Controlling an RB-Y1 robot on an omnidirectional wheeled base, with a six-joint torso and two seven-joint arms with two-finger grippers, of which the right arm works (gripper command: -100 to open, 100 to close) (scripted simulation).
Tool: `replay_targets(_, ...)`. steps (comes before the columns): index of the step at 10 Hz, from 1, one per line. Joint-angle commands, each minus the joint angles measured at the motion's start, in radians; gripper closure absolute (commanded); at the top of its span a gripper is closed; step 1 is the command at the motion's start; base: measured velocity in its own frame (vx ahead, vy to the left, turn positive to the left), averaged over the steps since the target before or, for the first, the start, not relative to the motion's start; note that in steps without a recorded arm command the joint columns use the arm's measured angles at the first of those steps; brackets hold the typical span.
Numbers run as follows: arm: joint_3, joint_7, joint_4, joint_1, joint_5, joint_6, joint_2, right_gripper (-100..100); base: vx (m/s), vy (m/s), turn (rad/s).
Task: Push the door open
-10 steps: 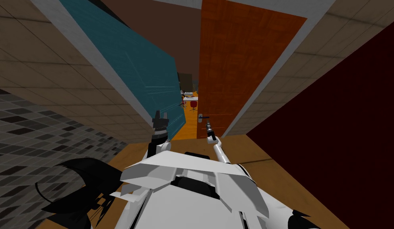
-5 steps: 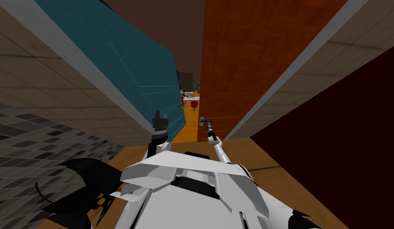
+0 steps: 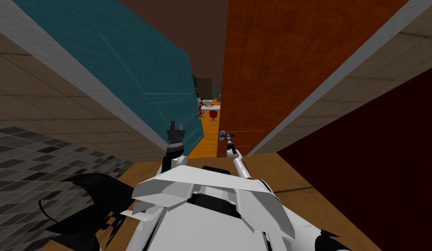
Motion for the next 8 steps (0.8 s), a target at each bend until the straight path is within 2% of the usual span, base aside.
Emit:
replay_targets(1, 0.000, 0.000, 0.000, 0.000, 0.000, 0.000, -0.001, 100, -0.017, -0.008, 0.007)
replay_targets(5, 0.000, 0.000, 0.000, 0.000, 0.000, 0.000, -0.001, 100, -0.002, -0.002, 0.003)
replay_targets(8, -0.022, 0.004, 0.000, -0.005, -0.005, 0.001, -0.016, 100, 0.136, 0.061, -0.027)
